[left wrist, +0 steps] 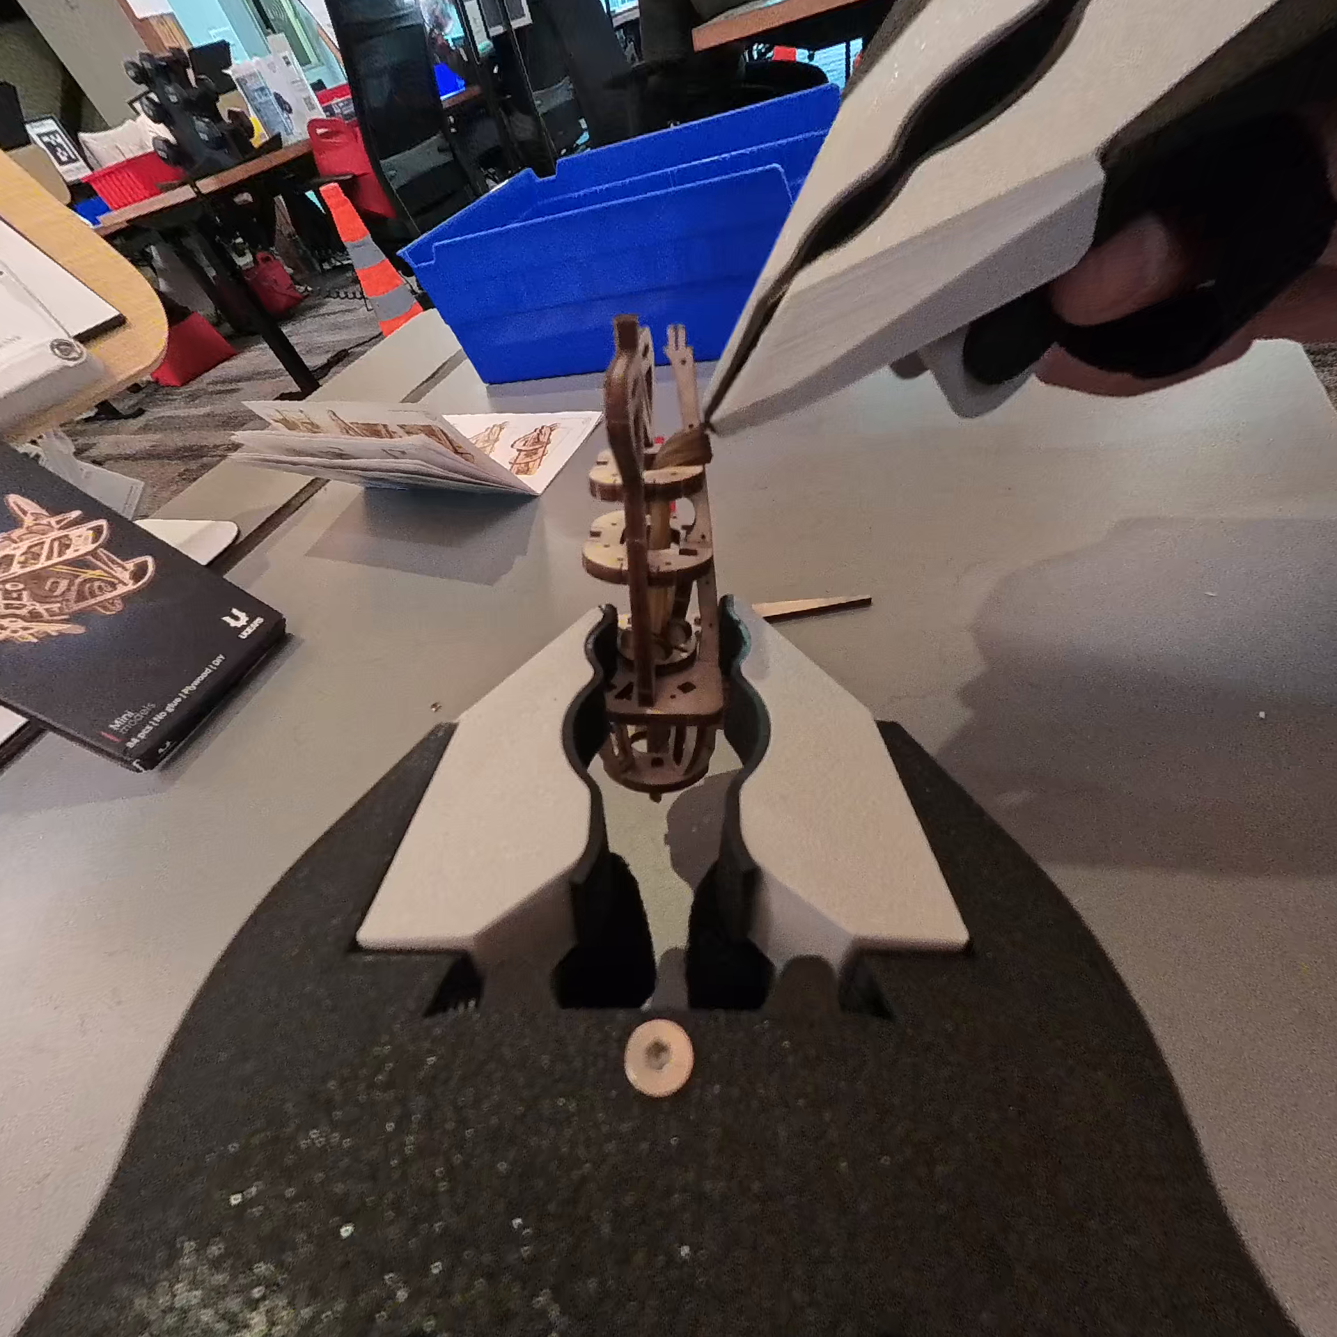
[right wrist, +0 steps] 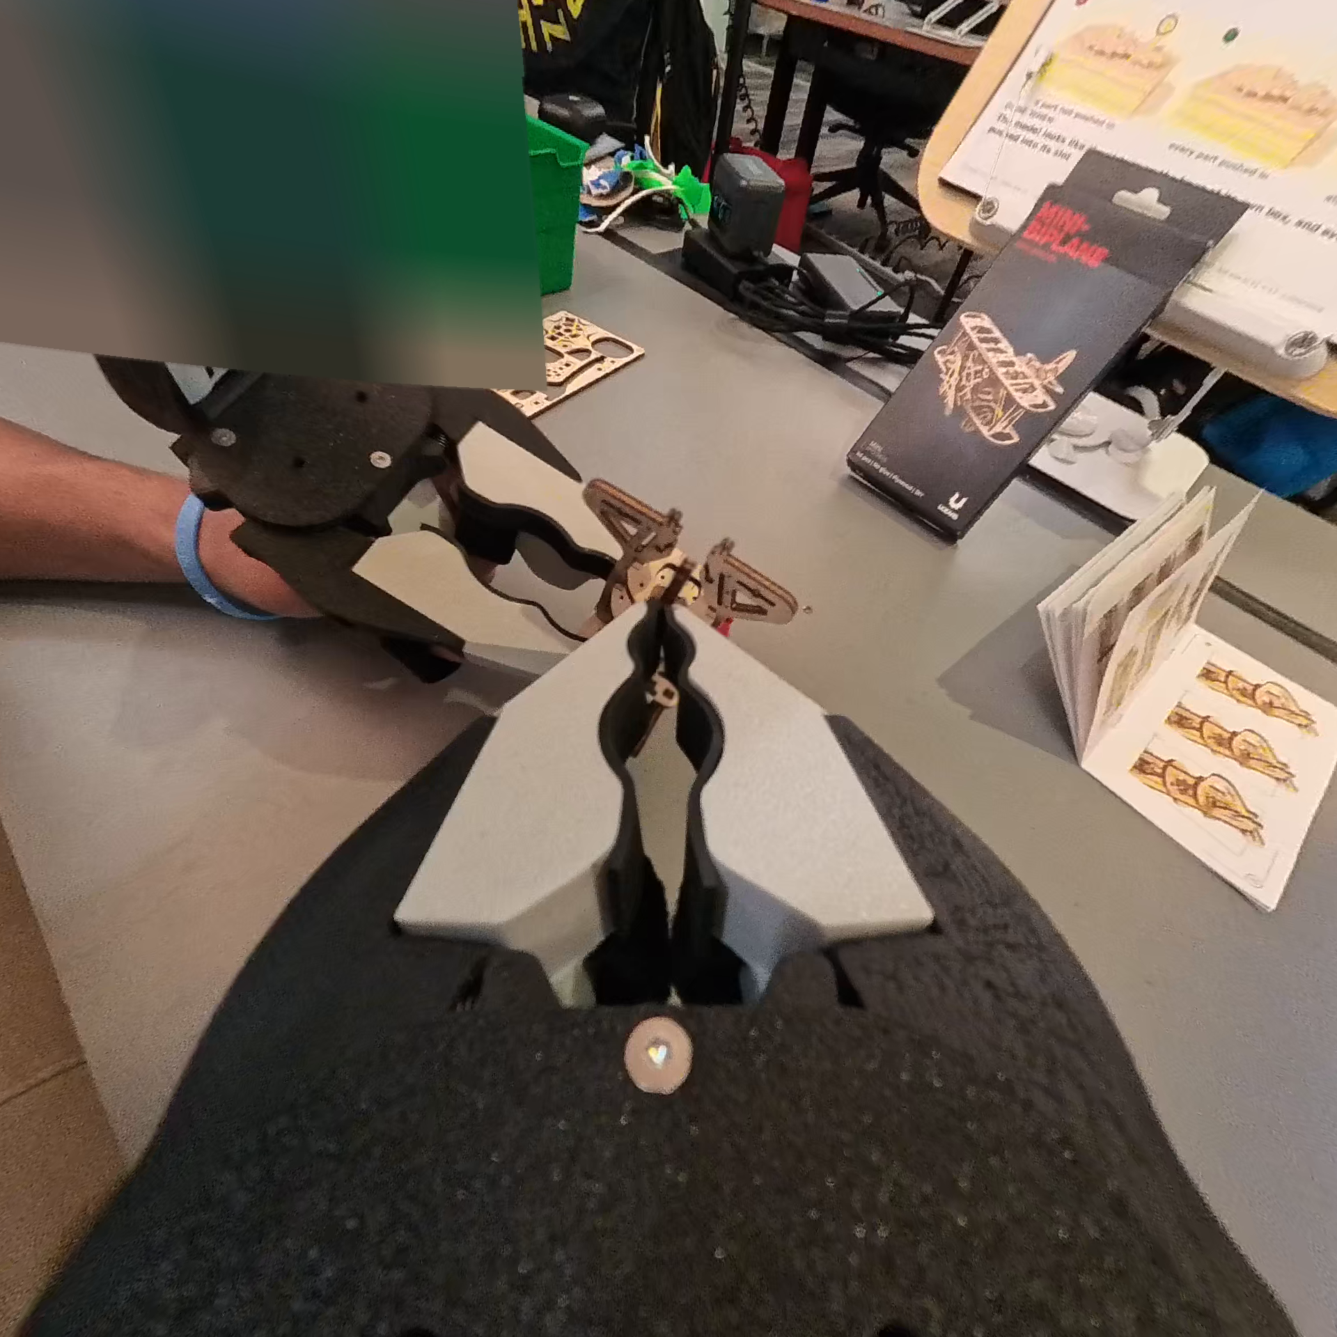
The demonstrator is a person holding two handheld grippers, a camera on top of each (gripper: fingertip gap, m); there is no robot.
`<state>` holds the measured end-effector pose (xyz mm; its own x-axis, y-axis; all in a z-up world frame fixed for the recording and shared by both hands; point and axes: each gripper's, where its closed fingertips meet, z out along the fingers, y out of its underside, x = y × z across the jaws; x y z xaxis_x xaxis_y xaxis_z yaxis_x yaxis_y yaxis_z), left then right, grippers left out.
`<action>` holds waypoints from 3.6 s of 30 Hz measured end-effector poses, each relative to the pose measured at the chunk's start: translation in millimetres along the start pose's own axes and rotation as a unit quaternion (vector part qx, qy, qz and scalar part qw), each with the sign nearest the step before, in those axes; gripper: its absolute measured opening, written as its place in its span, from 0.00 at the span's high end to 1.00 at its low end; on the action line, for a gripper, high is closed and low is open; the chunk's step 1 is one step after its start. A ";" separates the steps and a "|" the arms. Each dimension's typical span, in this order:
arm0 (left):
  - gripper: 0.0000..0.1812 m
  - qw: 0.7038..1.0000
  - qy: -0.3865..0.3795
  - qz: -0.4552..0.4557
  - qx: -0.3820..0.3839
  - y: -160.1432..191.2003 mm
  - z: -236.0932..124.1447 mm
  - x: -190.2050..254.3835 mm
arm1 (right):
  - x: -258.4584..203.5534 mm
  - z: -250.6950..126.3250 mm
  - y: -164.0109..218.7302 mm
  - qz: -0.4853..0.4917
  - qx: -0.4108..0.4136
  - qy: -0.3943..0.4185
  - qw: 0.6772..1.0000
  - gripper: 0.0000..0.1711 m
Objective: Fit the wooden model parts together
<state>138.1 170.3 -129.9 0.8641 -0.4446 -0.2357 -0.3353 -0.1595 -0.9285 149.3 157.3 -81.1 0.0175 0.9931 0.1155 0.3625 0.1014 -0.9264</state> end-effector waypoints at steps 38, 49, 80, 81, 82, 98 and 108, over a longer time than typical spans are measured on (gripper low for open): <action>0.87 1.000 -0.010 0.009 -0.004 0.9 0.1 -0.2 | -3.3 1.3 2.1 0.020 -0.008 0.003 1.000 0.97; 0.86 0.999 -0.010 0.030 -0.012 3.3 2.2 4.2 | -2.7 2.5 4.6 0.028 -0.014 0.000 0.999 0.96; 0.86 0.999 0.015 0.034 -0.023 6.2 3.8 14.1 | 0.5 -11.5 9.3 -0.220 -0.055 0.071 0.971 0.89; 0.87 0.999 0.015 0.032 -0.022 5.9 3.6 13.5 | 1.9 -14.9 6.7 -0.218 -0.046 0.072 0.972 0.89; 0.87 0.999 0.016 0.028 -0.021 5.9 3.4 13.1 | 3.0 -19.3 2.7 -0.211 -0.031 0.069 0.975 0.89; 0.86 0.993 0.036 -0.112 -0.003 6.0 -3.1 -20.0 | 40.4 12.9 125.2 0.048 -0.327 -0.022 0.943 0.84; 0.86 0.992 0.042 -0.118 -0.008 7.2 -2.6 -19.1 | 40.9 26.0 98.8 0.068 -0.237 0.007 0.969 0.96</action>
<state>118.2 175.3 -131.3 0.8854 -0.4647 0.0134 -0.1333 -0.2815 -0.9503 161.7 209.5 -177.2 0.1071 0.9942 0.0121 0.7434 -0.0720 -0.6649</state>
